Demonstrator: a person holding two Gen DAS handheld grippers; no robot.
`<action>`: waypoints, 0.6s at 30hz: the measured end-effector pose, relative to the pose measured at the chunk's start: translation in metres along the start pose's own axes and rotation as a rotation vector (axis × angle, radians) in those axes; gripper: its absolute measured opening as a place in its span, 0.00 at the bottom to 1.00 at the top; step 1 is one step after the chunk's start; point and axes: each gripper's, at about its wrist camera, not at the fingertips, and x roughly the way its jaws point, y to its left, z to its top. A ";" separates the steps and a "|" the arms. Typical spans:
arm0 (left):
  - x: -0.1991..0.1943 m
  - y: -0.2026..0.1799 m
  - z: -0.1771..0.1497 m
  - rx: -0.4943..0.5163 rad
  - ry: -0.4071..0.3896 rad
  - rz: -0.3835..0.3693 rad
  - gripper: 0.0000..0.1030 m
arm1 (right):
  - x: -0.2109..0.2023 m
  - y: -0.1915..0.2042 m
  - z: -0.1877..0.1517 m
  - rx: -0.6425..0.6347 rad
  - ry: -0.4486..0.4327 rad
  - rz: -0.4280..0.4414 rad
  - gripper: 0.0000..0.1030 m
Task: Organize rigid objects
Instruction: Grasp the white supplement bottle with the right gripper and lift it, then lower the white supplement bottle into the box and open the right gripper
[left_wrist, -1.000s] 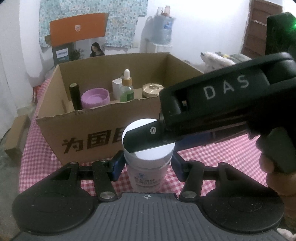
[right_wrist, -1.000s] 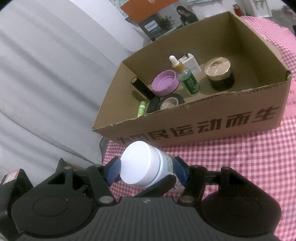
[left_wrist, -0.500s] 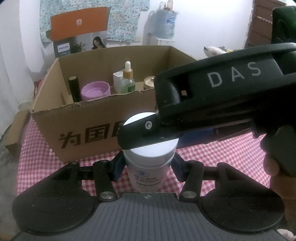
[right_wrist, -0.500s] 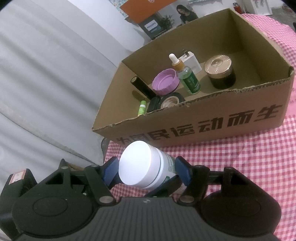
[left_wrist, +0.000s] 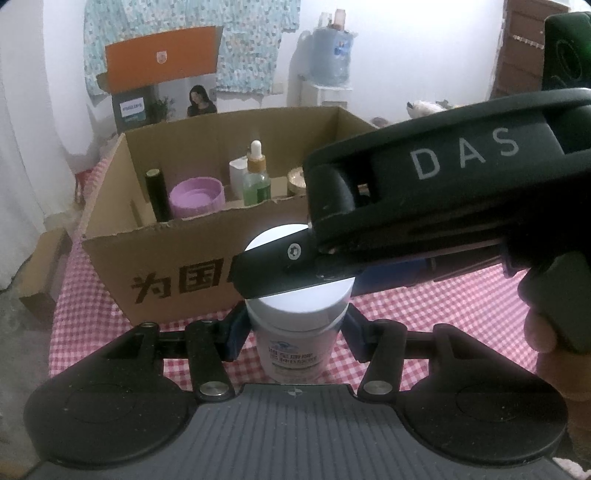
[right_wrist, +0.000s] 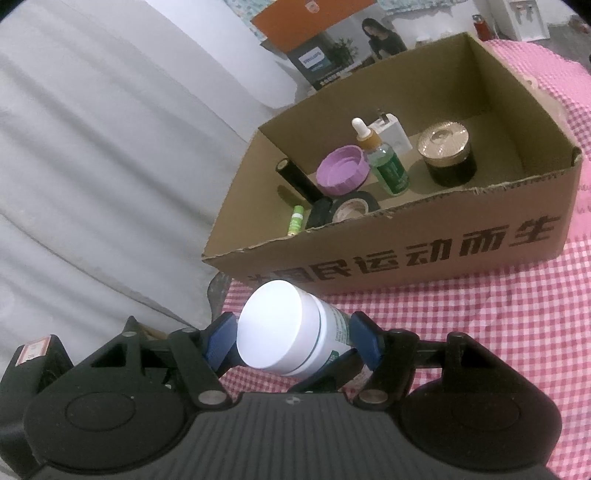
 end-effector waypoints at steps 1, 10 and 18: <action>-0.002 -0.001 0.000 0.001 -0.004 0.002 0.51 | -0.001 0.002 0.000 -0.003 -0.003 0.001 0.69; -0.023 -0.005 0.002 0.017 -0.047 0.020 0.51 | -0.016 0.017 -0.003 -0.039 -0.040 0.018 0.70; -0.048 -0.011 0.013 0.048 -0.123 0.039 0.51 | -0.037 0.037 -0.002 -0.101 -0.099 0.038 0.70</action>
